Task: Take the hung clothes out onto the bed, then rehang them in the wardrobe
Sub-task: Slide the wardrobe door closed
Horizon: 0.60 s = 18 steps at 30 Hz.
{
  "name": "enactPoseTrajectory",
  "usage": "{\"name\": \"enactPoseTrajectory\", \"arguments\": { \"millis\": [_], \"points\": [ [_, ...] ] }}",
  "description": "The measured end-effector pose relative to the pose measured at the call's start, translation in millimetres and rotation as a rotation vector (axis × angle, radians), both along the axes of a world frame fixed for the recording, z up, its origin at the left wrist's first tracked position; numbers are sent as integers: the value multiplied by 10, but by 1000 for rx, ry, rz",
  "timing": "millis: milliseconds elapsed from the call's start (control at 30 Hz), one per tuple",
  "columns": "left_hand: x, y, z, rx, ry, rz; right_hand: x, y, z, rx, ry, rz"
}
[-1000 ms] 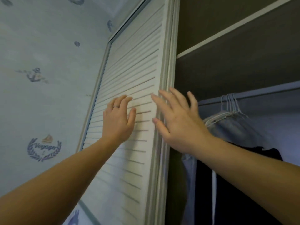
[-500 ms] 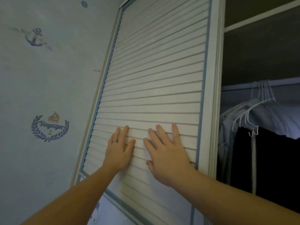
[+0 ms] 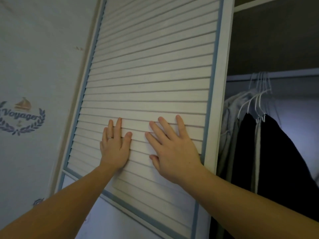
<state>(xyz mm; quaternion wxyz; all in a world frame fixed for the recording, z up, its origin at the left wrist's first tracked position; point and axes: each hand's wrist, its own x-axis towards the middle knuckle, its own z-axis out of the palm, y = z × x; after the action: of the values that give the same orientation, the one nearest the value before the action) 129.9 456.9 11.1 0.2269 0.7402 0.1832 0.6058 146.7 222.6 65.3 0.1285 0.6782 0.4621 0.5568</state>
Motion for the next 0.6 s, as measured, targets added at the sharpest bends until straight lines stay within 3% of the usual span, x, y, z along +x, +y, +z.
{"name": "enactPoseTrajectory", "arguments": {
  "millis": [600],
  "points": [
    [86,-1271,-53,-30,-58,-52,103,-1161,-21,25,-24,-21]
  ]
}}
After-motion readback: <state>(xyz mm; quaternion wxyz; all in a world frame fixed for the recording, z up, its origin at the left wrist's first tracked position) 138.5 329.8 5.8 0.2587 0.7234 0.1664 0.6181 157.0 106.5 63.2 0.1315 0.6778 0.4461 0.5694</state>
